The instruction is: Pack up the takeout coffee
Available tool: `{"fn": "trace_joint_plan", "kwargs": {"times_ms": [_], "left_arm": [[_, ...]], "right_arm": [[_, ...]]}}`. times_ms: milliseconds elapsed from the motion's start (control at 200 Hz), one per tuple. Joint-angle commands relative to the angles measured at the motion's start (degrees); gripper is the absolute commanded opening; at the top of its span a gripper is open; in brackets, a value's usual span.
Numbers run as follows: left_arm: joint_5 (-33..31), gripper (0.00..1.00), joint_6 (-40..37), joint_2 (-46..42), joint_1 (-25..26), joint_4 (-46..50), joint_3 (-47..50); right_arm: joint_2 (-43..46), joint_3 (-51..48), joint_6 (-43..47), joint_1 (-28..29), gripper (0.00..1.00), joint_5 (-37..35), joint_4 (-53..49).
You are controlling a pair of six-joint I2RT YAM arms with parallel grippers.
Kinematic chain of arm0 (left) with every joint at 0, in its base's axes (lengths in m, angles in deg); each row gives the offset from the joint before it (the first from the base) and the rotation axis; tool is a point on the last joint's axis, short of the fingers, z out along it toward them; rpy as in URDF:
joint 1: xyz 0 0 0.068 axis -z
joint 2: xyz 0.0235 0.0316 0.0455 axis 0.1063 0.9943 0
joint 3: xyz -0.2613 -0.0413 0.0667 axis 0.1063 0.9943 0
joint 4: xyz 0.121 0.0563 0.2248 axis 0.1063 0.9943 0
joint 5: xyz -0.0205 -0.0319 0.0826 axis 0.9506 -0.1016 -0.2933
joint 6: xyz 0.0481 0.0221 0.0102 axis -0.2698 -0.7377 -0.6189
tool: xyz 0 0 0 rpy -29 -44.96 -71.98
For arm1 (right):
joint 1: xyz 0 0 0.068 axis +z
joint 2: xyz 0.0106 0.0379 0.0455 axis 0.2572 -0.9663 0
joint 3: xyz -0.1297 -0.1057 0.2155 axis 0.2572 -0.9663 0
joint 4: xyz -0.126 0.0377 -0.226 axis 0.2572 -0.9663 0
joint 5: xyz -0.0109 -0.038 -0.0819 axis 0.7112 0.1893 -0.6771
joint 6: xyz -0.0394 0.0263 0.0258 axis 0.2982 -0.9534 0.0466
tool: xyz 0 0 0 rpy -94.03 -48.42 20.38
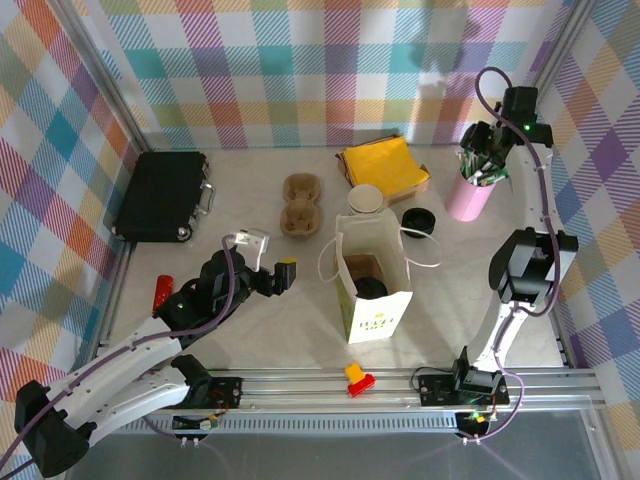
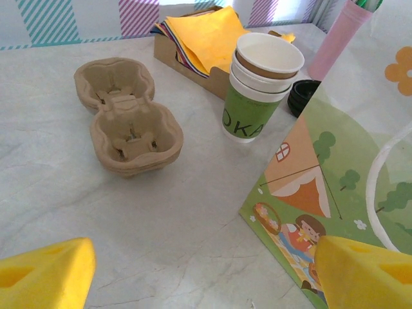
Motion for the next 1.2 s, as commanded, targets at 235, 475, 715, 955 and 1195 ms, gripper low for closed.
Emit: {"fn": "trace_joint_plan", "kwargs": {"times_ms": [235, 475, 715, 955, 1195], "left_arm": [[0.34, 0.88, -0.5, 0.01, -0.96, -1.13, -0.01], [0.41, 0.88, -0.67, 0.67, -1.1, -1.67, 0.17], [1.28, 0.88, -0.59, 1.97, -1.24, -2.54, 0.44], [1.63, 0.88, -0.67, 2.95, -1.37, -3.19, 0.35], [1.93, 0.88, -0.59, 3.41, -1.41, -3.51, 0.44]], "right_arm": [[-4.03, 4.79, 0.28, -0.28, 0.4, 1.48, -0.08], [-5.22, 5.78, 0.78, -0.28, 0.32, 0.46, -1.64], [-4.48, 4.33, 2.15, -0.31, 0.23, -0.14, -2.33], [-3.61, 2.01, 2.81, -0.33, 0.2, -0.6, -1.48], [-4.55, 2.44, 3.34, -0.39, 0.19, -0.51, -1.75]]}}
